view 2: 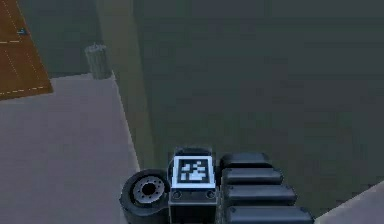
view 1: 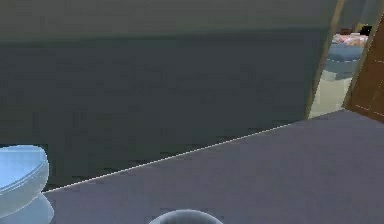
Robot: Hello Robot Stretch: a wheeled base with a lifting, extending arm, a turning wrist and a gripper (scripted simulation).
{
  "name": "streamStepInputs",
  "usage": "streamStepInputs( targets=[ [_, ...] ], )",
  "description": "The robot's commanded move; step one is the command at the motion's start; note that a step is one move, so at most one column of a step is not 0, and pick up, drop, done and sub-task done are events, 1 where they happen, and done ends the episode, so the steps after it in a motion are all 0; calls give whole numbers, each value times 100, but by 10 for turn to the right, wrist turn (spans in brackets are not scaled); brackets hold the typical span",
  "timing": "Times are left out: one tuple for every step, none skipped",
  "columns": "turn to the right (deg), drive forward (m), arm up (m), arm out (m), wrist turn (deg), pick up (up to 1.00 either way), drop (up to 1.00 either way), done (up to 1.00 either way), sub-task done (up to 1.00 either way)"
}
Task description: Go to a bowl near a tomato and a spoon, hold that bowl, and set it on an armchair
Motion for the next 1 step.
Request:
streamStepInputs(
  targets=[
    [0, 45, 0, 0, 0, 0, 0, 0, 0]
  ],
)
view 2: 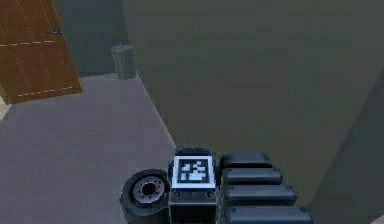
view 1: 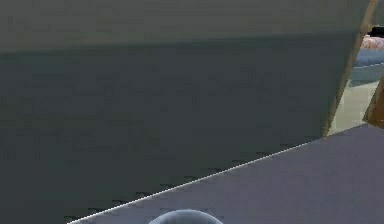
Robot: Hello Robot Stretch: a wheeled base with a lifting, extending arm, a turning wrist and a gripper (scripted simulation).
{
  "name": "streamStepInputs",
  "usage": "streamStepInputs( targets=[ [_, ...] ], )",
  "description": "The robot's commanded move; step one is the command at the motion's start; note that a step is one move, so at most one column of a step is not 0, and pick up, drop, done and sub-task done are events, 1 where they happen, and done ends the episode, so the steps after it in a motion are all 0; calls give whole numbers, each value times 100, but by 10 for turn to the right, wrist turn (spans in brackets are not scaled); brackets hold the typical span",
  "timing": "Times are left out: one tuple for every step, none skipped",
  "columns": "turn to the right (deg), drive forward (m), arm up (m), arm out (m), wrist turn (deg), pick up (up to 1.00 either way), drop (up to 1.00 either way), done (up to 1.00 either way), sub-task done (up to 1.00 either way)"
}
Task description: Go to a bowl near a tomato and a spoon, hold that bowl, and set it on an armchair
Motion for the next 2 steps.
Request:
streamStepInputs(
  targets=[
    [450, 0, 0, 0, 0, 0, 0, 0, 0],
    [60, 0, 0, 0, 0, 0, 0, 0, 0]
  ],
)
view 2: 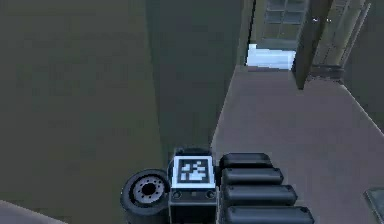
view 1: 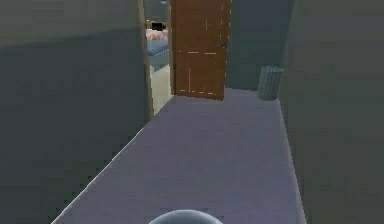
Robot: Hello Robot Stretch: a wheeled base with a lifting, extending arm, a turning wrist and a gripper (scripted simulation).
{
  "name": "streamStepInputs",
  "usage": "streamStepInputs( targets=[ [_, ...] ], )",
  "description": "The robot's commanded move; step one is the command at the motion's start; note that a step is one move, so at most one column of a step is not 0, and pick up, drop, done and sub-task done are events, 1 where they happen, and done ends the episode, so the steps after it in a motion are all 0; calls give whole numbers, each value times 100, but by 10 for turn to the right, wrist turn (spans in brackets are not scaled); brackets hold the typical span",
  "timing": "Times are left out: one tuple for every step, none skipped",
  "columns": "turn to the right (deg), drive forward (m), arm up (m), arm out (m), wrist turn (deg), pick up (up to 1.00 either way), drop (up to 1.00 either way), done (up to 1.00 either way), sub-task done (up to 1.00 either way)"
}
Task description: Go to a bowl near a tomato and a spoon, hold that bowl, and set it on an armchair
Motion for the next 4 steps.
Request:
streamStepInputs(
  targets=[
    [0, 100, 0, 0, 0, 0, 0, 0, 0],
    [0, 100, 0, 0, 0, 0, 0, 0, 0],
    [60, 0, 0, 0, 0, 0, 0, 0, 0],
    [0, 45, 0, 0, 0, 0, 0, 0, 0]
  ],
)
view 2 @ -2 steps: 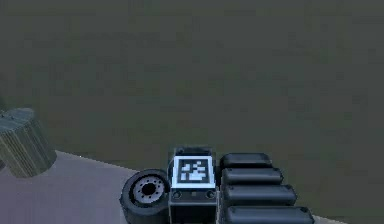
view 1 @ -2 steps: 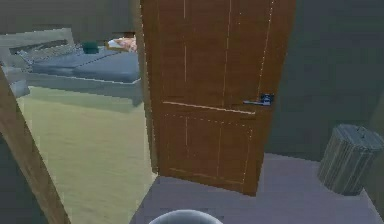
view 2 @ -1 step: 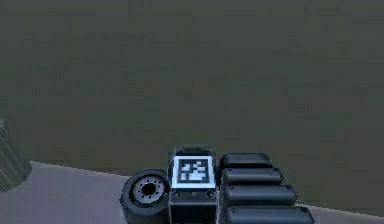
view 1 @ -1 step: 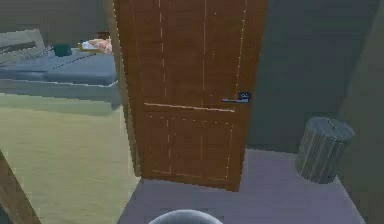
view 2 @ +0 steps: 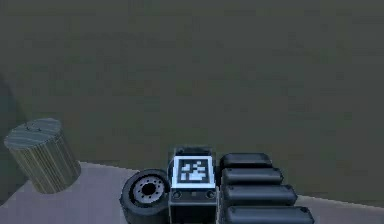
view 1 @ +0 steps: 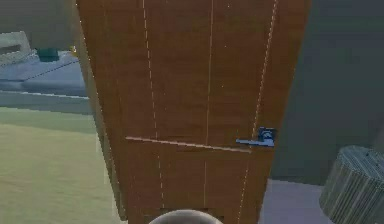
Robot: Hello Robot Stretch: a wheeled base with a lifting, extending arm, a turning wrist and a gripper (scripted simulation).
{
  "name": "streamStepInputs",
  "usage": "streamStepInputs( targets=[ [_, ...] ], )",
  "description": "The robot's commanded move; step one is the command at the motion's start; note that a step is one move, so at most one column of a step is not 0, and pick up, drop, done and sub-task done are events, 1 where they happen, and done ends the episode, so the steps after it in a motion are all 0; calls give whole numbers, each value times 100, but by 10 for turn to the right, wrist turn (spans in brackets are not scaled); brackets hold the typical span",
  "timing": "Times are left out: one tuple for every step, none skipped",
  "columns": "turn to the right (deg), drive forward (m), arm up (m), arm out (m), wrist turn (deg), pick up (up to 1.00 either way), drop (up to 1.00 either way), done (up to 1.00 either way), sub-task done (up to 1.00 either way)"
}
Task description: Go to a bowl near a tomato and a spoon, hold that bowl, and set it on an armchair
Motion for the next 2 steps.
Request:
streamStepInputs(
  targets=[
    [-420, 0, 0, 0, 0, 0, 0, 0, 0],
    [-30, 0, 0, 0, 0, 0, 0, 0, 0]
  ],
)
